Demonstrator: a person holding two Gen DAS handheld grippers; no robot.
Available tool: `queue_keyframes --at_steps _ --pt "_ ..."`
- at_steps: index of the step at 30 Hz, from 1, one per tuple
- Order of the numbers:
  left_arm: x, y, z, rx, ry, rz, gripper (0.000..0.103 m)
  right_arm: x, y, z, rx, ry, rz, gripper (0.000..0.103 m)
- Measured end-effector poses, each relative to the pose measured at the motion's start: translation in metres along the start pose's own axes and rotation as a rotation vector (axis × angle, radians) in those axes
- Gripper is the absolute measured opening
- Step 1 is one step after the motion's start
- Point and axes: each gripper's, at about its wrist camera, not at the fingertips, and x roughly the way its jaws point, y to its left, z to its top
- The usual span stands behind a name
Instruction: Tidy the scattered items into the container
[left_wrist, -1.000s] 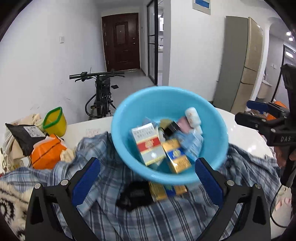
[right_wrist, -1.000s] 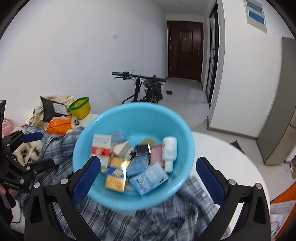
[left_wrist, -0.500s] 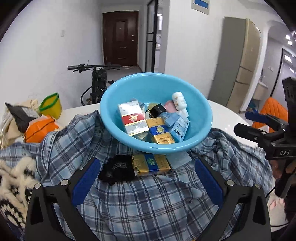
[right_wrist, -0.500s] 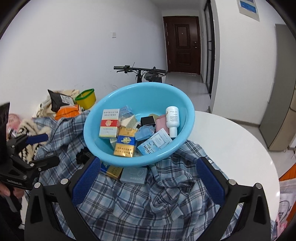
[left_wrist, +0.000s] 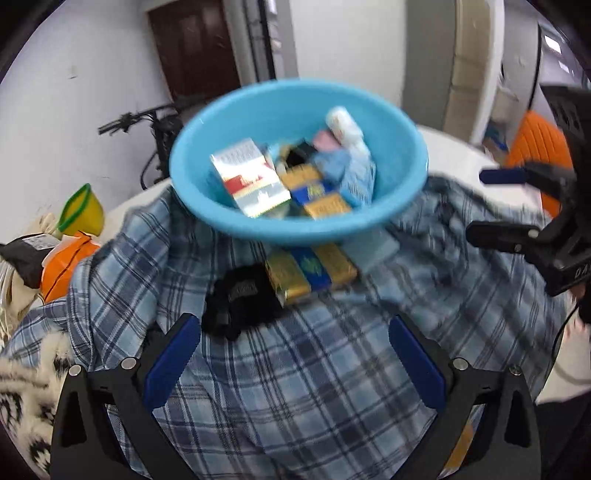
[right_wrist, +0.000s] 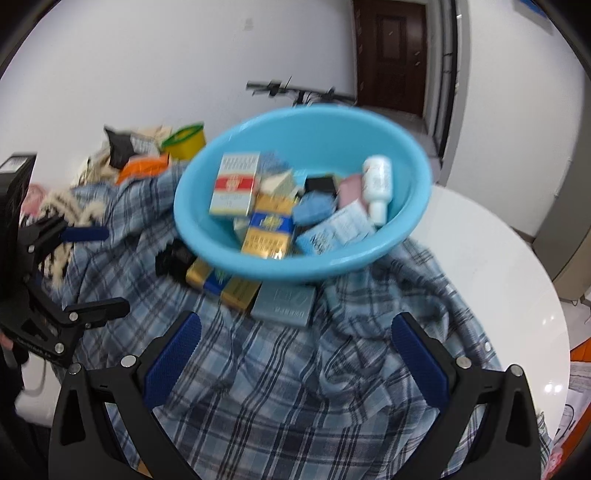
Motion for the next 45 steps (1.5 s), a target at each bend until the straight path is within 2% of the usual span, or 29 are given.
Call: queue_keyframes --at_steps 3,9,10,14,16,19,24,28,30,33,34,35,36,38,41,45 --pt "0.01 0.002 -0.005 0.022 0.041 0.006 0.103 0.007 0.004 -0.006 -0.03 0.031 -0.005 0.103" --pt "0.024 0.016 -0.01 0.03 0.068 0.06 0.103 0.012 0.005 -0.011 -0.036 0.054 0.005 0.103" --pt "0.026 0.017 -0.01 0.049 0.07 0.048 0.103 0.013 0.005 -0.011 -0.039 0.057 0.003 0.103" --pt "0.047 0.012 -0.006 0.248 0.124 -0.059 0.103 0.022 0.007 -0.012 -0.043 0.082 -0.013 0.103" --pt "0.058 0.014 -0.002 0.309 0.128 -0.094 0.103 0.025 0.009 -0.013 -0.036 0.088 -0.004 0.103" --pt "0.073 0.024 0.009 0.313 0.144 -0.156 0.103 0.026 0.012 -0.019 -0.039 0.087 0.001 0.103" --pt "0.09 0.038 0.016 0.322 0.112 -0.205 0.103 0.032 0.017 -0.03 -0.077 0.112 -0.01 0.103" --pt "0.107 0.039 0.016 0.319 0.139 -0.155 0.102 0.041 0.014 -0.032 -0.068 0.138 0.012 0.103" --pt "0.109 0.038 0.015 0.322 0.135 -0.151 0.099 0.044 0.012 -0.032 -0.049 0.14 0.026 0.103" --pt "0.11 0.034 0.014 0.337 0.118 -0.107 0.076 0.048 0.01 -0.031 -0.032 0.138 0.037 0.103" --pt "0.11 0.033 0.013 0.341 0.119 -0.09 0.061 0.049 0.01 -0.031 -0.028 0.138 0.041 0.103" --pt "0.11 0.033 0.013 0.338 0.123 -0.072 0.054 0.049 0.01 -0.031 -0.024 0.137 0.044 0.103" --pt "0.108 0.035 0.013 0.318 0.124 -0.069 0.051 0.049 0.01 -0.031 -0.022 0.136 0.048 0.103" --pt "0.098 0.042 0.014 0.244 0.132 -0.079 0.037 0.047 0.011 -0.031 -0.022 0.132 0.053 0.103" --pt "0.077 0.05 0.009 0.145 0.14 -0.145 0.029 0.047 0.01 -0.032 -0.022 0.132 0.056 0.103" --pt "0.06 0.036 -0.008 0.167 0.135 -0.136 0.028 0.054 0.008 -0.033 0.001 0.145 0.084 0.103"
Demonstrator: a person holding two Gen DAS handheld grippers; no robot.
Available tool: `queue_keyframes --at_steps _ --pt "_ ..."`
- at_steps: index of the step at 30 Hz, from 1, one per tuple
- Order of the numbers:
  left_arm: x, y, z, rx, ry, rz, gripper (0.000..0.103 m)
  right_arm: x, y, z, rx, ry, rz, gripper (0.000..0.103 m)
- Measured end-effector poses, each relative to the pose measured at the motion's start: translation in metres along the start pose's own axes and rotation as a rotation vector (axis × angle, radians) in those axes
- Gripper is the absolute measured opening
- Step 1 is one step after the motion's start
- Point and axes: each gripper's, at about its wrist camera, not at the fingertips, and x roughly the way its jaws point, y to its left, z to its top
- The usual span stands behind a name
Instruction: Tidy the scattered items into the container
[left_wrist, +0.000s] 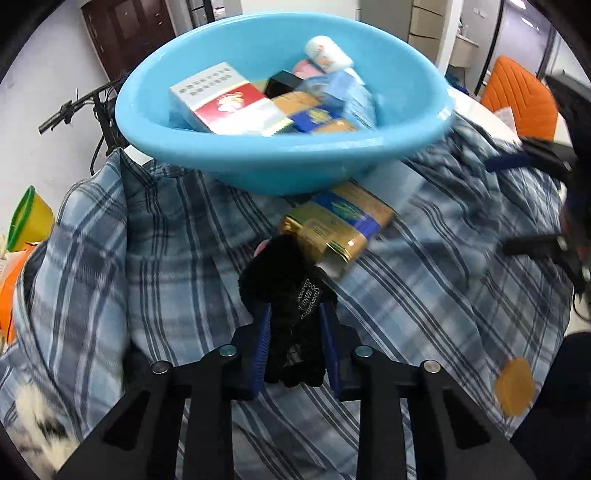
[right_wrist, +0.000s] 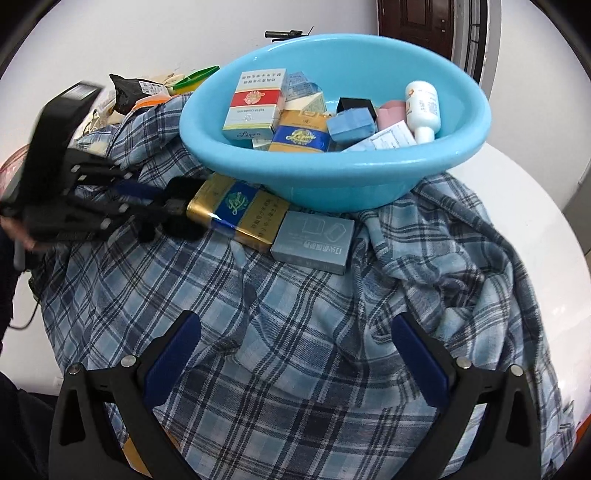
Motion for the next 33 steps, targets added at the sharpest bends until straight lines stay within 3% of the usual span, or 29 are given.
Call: queue_keyframes --at_steps 3,4,7,9,13,15,16,17,22,25,31,33 --pt "-0.009 -0.01 -0.009 -0.029 -0.011 -0.025 0.027 0.005 -0.001 0.002 0.031 0.012 0.028 0.103" --pt "-0.013 -0.009 -0.01 -0.048 -0.015 -0.043 0.022 0.006 0.0 0.003 0.042 0.014 0.044 0.103" --pt "-0.027 -0.023 -0.011 -0.054 -0.027 -0.147 0.019 0.004 0.003 0.001 0.051 0.011 0.082 0.103" --pt "-0.033 -0.029 -0.01 -0.023 -0.027 -0.132 0.019 0.003 0.005 0.0 0.036 0.005 0.076 0.103" --pt "-0.029 -0.032 -0.008 0.0 -0.028 -0.029 0.021 0.006 0.003 -0.002 0.033 0.011 0.061 0.103" --pt "-0.026 -0.028 -0.005 -0.009 -0.026 0.006 0.045 0.009 0.001 -0.003 0.05 0.015 0.075 0.103" --pt "-0.025 -0.024 -0.003 -0.012 -0.037 0.014 0.07 0.009 0.0 -0.003 0.054 0.015 0.082 0.103" --pt "-0.025 -0.022 0.0 -0.009 -0.065 0.008 0.078 0.01 0.0 -0.003 0.056 0.015 0.088 0.103" --pt "-0.011 -0.013 0.023 0.029 -0.117 -0.065 0.078 0.014 0.003 -0.001 0.046 0.004 0.097 0.103" --pt "0.009 -0.014 0.034 0.078 -0.095 -0.107 0.078 0.015 0.003 -0.001 0.041 0.007 0.101 0.103" --pt "0.04 -0.013 0.046 0.064 -0.067 -0.134 0.078 0.02 -0.004 -0.004 0.049 0.03 0.086 0.103" --pt "0.041 -0.013 0.046 0.049 -0.052 -0.161 0.064 0.02 -0.007 -0.006 0.053 0.033 0.081 0.103"
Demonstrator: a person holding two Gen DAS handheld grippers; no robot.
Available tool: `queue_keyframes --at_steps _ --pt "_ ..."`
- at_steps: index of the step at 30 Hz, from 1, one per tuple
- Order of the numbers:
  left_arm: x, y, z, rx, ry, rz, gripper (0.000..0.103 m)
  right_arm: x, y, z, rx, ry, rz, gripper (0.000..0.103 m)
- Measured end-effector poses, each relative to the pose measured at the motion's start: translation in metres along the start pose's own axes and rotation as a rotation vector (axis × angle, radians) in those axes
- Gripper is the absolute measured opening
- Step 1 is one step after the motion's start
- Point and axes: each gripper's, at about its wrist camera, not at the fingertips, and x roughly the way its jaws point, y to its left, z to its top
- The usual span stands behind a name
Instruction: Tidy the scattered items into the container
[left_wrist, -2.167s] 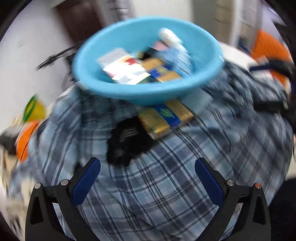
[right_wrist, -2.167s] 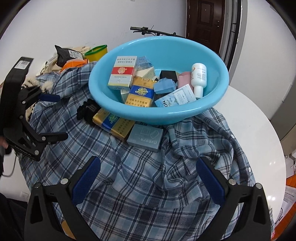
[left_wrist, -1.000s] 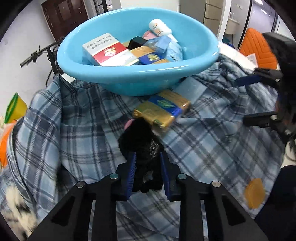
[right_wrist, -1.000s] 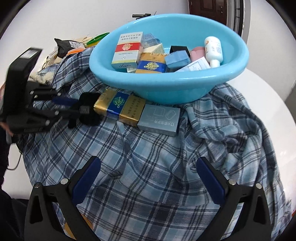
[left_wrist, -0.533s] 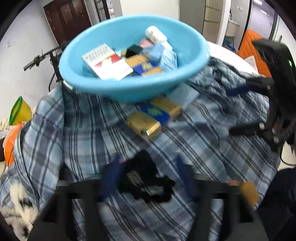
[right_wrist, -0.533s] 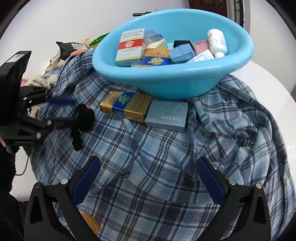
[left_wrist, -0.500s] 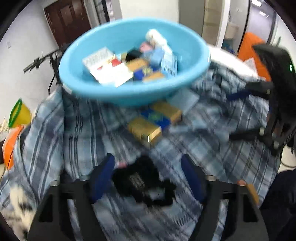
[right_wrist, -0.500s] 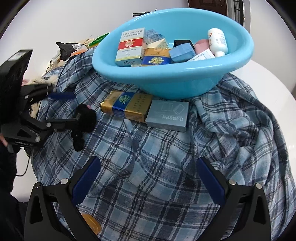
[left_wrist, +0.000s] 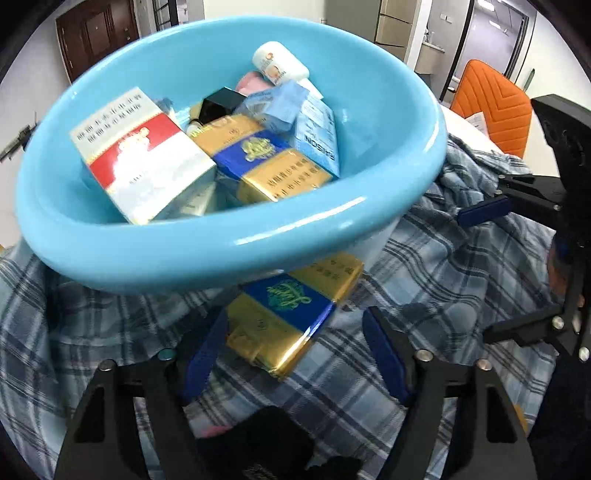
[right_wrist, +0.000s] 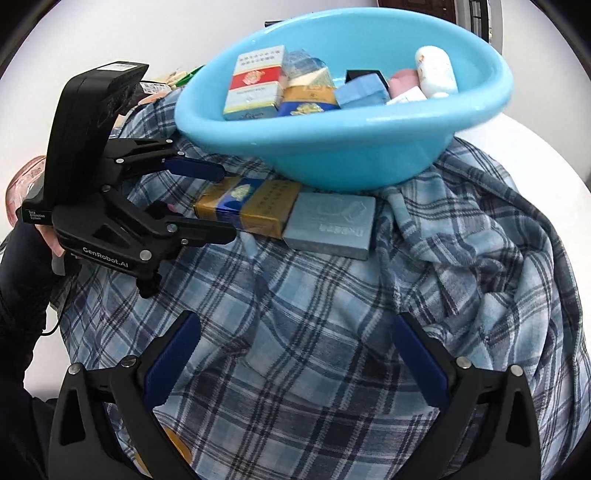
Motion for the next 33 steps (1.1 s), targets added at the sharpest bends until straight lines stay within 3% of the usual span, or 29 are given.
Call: queue_keyframes --at_steps 1,2,6,11,13,15,16,17,19,22,27,33 --pt "-0.001 0.0 -0.001 -0.014 0.012 -0.004 0.042 -0.001 -0.001 -0.001 0.002 -0.001 -0.002 0.103" --pt "-0.005 -0.002 -0.002 -0.027 0.016 -0.004 0.028 -0.002 -0.003 -0.002 0.004 -0.003 -0.003 0.103" --pt "-0.023 -0.018 -0.013 -0.025 -0.005 -0.02 0.019 -0.003 -0.005 -0.005 0.011 -0.01 0.002 0.103" --pt "-0.039 -0.043 -0.026 -0.007 -0.013 -0.025 0.018 -0.003 -0.002 -0.007 0.011 -0.018 0.016 0.103" --pt "-0.045 -0.048 -0.028 0.007 -0.024 0.004 0.018 -0.003 0.0 -0.005 0.006 -0.03 0.031 0.103" --pt "-0.048 -0.044 -0.028 0.007 -0.043 0.062 0.02 -0.005 0.004 0.0 0.003 -0.051 0.063 0.103" --pt "-0.047 -0.04 -0.027 -0.006 -0.042 0.079 0.028 -0.005 0.005 0.003 0.0 -0.067 0.086 0.103" --pt "-0.044 -0.033 -0.027 -0.025 -0.04 0.093 0.047 -0.004 0.005 0.007 -0.007 -0.08 0.102 0.103" --pt "-0.04 -0.019 -0.026 -0.058 -0.048 0.128 0.071 -0.002 0.002 0.011 -0.033 -0.104 0.101 0.102" --pt "-0.033 -0.001 -0.025 -0.1 -0.044 0.186 0.071 0.005 -0.003 0.023 -0.06 -0.137 0.057 0.101" --pt "-0.023 0.014 -0.025 -0.137 -0.034 0.133 0.071 0.017 -0.017 0.03 -0.075 -0.128 0.125 0.1" --pt "-0.011 0.007 -0.023 -0.106 -0.021 0.104 0.071 0.03 -0.028 0.036 -0.037 -0.128 0.175 0.1"
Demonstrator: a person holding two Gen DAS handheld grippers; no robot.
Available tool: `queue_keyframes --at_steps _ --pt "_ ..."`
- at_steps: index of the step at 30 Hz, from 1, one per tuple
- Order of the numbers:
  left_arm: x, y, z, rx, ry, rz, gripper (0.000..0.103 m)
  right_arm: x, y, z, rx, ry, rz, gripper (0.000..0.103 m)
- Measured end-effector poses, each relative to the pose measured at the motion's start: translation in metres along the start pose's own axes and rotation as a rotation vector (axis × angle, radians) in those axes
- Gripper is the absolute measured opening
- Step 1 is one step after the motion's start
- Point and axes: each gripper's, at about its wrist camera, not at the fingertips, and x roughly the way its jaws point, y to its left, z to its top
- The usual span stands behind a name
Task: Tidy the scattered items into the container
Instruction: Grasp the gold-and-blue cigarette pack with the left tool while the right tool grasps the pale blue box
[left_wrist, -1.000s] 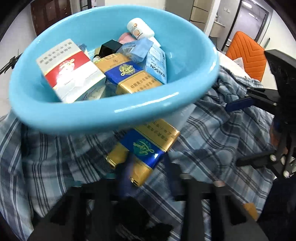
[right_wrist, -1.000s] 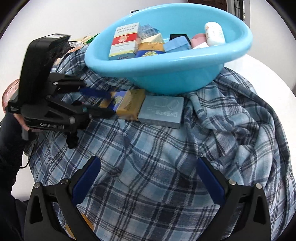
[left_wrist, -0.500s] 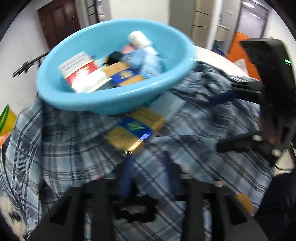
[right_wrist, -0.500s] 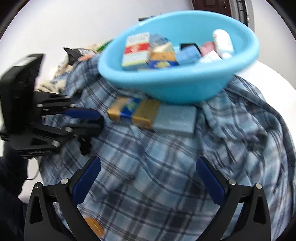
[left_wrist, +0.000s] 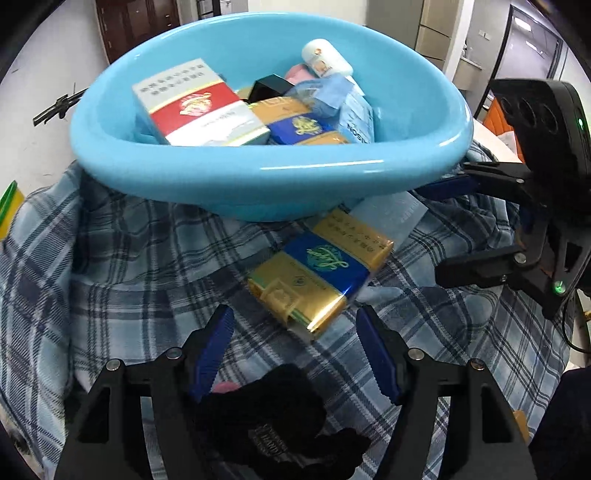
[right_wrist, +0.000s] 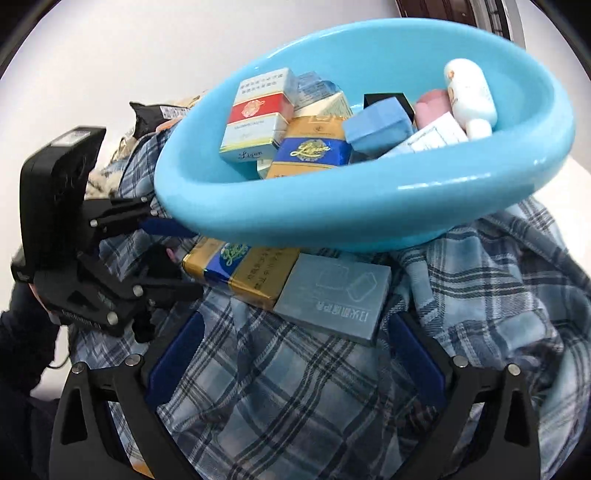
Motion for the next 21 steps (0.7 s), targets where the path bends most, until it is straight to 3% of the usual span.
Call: queue_keyframes --at_steps 6,10,14,15,16,17,18,19,21 --pt "-0.005 0.0 -0.001 -0.004 -0.006 -0.009 0.071 -0.018 0.012 0.006 -0.062 -0.088 0.02 0.1" --pt "-0.01 -0.002 -0.002 -0.001 -0.015 -0.017 0.071 -0.013 0.019 0.007 -0.098 -0.062 0.012 0.1" --pt "-0.008 -0.004 -0.002 -0.004 -0.012 -0.019 0.071 0.002 0.009 0.006 -0.037 -0.036 -0.033 0.1" --pt "-0.007 -0.005 -0.002 -0.008 -0.009 -0.02 0.071 0.004 0.007 0.007 -0.019 -0.033 -0.041 0.096" --pt "-0.005 -0.005 -0.001 -0.013 -0.007 -0.022 0.071 0.005 0.005 0.006 -0.013 -0.03 -0.057 0.08" --pt "-0.004 -0.004 -0.002 -0.023 -0.001 -0.026 0.063 0.006 0.003 0.006 -0.024 -0.027 -0.089 0.067" --pt "-0.003 -0.001 -0.003 -0.03 0.008 -0.016 0.057 0.007 0.003 0.006 -0.047 -0.019 -0.139 0.041" --pt "-0.002 0.001 -0.004 -0.033 0.02 0.01 0.051 0.007 0.003 0.005 -0.076 -0.018 -0.171 0.032" --pt "-0.003 0.003 -0.006 -0.026 0.017 0.003 0.051 0.005 0.003 0.004 -0.12 -0.005 -0.153 0.032"
